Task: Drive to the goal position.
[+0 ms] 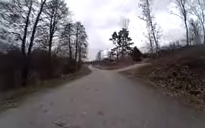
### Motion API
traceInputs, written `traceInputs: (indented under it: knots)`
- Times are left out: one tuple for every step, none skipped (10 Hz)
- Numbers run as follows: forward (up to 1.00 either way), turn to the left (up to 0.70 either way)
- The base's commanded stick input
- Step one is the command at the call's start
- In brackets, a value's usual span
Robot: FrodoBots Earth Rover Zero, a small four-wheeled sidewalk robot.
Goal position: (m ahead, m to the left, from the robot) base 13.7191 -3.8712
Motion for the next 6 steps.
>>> traceInputs:
  knots:
    - [0.70, 0.00]
    - [0.70, 0.00]
    - [0.70, 0.00]
    - [0.70, 0.00]
    - [0.70, 0.00]
    - [0.70, 0.00]
